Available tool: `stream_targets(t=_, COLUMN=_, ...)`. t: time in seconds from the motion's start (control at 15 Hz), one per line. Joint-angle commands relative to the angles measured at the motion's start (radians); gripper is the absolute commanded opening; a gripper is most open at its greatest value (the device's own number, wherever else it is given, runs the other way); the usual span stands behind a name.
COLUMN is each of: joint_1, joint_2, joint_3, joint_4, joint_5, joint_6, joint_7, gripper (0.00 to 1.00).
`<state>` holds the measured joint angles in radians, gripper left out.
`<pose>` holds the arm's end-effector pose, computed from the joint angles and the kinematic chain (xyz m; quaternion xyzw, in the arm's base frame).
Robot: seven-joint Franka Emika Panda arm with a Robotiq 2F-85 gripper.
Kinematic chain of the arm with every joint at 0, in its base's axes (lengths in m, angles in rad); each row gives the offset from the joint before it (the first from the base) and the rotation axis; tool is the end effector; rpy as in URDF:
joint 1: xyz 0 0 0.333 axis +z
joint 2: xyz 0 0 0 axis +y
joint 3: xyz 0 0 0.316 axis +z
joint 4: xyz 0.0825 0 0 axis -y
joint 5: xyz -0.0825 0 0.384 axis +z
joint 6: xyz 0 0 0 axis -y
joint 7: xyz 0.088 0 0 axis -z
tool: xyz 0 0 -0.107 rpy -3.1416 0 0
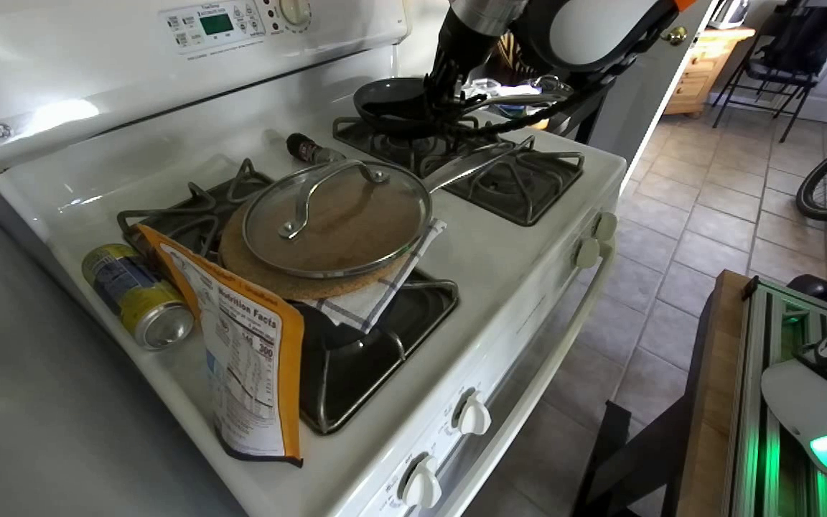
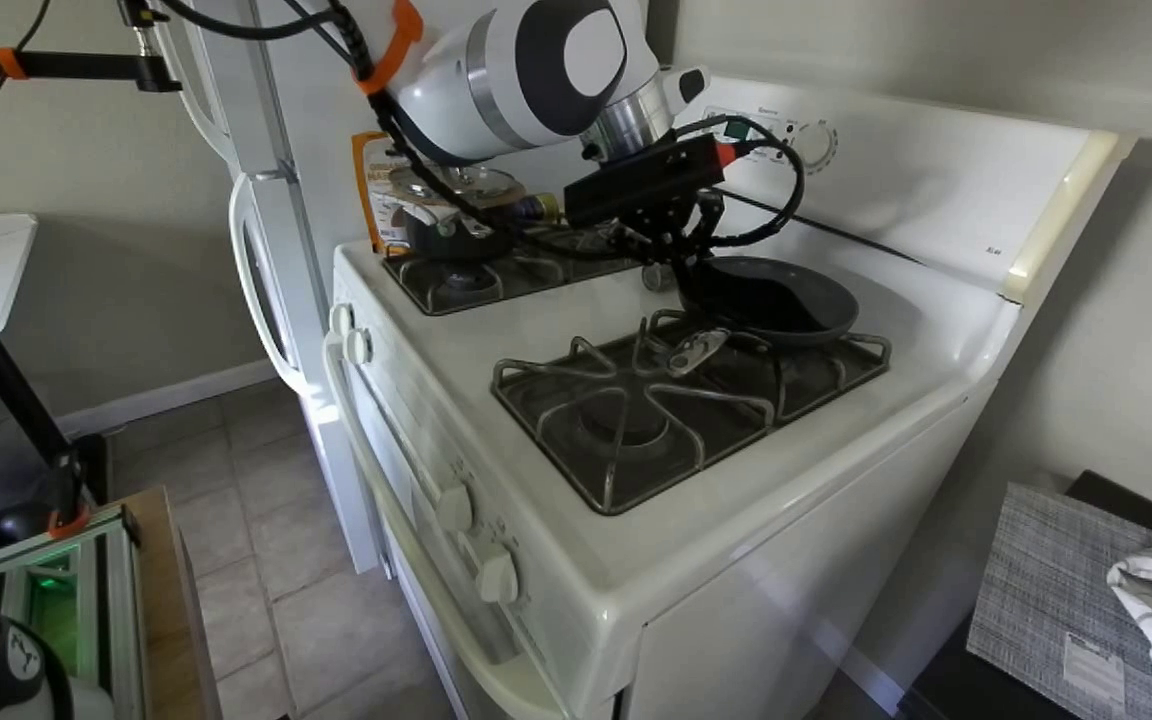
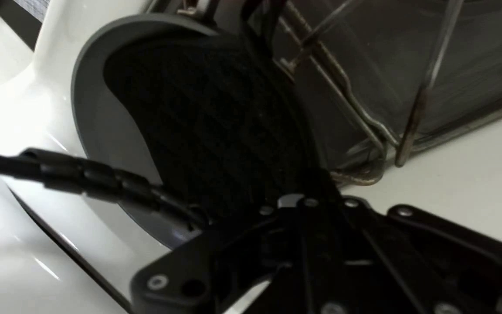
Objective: Move the black potholder from the black pan to the top left stove plate
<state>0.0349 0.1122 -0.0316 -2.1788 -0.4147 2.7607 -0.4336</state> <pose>0.5849 0.0191 0.3882 0.8923 0.3707 0.1965 0.1664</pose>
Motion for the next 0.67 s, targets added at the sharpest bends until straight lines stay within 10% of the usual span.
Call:
stream_targets(t=0.0, joint_1=-0.013, joint_2=0.0, joint_3=0.015, joint_4=0.004, joint_5=0.008, joint_6=0.013, joint_7=0.007, gripper=0.0)
stream_targets(t=0.53, joint_1=-0.006, joint_2=-0.112, joint_3=0.068, joint_4=-0.004, joint_5=0.352, joint_6=0.107, joint_7=-0.241, gripper=0.0)
stream_targets(t=0.6, joint_1=-0.001, joint_2=-0.116, joint_3=0.07, joint_4=0.002, joint_5=0.376, joint_6=0.062, joint_7=-0.283, gripper=0.25)
